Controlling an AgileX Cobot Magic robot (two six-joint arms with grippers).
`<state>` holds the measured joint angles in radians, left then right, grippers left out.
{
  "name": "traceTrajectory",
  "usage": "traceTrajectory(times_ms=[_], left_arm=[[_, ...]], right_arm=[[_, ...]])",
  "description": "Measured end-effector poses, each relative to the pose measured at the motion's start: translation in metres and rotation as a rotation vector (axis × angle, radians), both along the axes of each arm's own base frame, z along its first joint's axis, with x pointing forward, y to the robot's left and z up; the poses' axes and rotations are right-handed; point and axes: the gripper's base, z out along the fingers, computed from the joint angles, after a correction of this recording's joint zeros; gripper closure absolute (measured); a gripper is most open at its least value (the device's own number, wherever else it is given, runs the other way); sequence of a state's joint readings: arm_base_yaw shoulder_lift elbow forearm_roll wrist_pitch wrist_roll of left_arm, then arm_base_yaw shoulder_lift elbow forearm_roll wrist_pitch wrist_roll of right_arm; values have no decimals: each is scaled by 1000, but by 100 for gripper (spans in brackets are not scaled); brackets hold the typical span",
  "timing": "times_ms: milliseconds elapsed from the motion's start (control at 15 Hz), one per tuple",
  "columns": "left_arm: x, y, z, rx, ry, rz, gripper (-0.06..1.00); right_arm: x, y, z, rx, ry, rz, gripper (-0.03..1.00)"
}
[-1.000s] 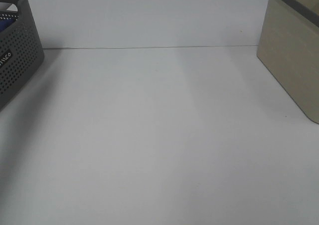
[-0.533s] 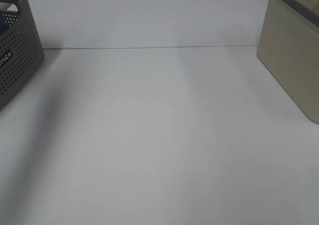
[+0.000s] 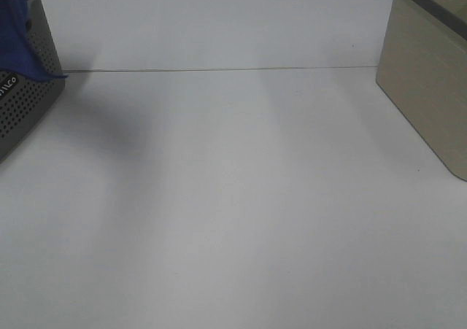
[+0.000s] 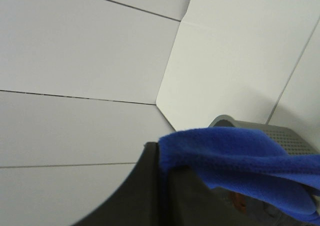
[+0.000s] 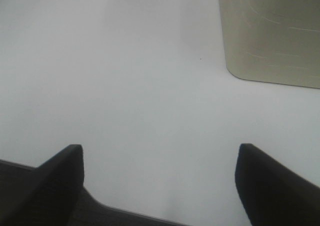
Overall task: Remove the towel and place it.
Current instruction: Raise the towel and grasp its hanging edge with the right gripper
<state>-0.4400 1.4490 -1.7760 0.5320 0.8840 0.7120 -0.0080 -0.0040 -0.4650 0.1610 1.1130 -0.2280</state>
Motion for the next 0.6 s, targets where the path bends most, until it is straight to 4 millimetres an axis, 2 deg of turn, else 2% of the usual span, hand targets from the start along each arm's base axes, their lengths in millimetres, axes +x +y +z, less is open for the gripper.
traceTrajectory(times_ms=[200, 267, 333, 400, 600], left_arm=[[-11, -24, -2, -14, 30, -66, 94], [-12, -26, -3, -15, 34, -73, 94], [-15, -32, -3, -13, 40, -92, 94], [-21, -42, -4, -19, 49, -123, 94], [-23, -46, -4, -43, 59, -128, 94]], right_arm=[[15, 11, 8, 104, 26, 82, 16], [20, 14, 10, 126, 20, 107, 16], [30, 19, 15, 148, -1, 170, 16], [51, 31, 24, 163, -47, 341, 17], [80, 45, 32, 234, -86, 529, 17]])
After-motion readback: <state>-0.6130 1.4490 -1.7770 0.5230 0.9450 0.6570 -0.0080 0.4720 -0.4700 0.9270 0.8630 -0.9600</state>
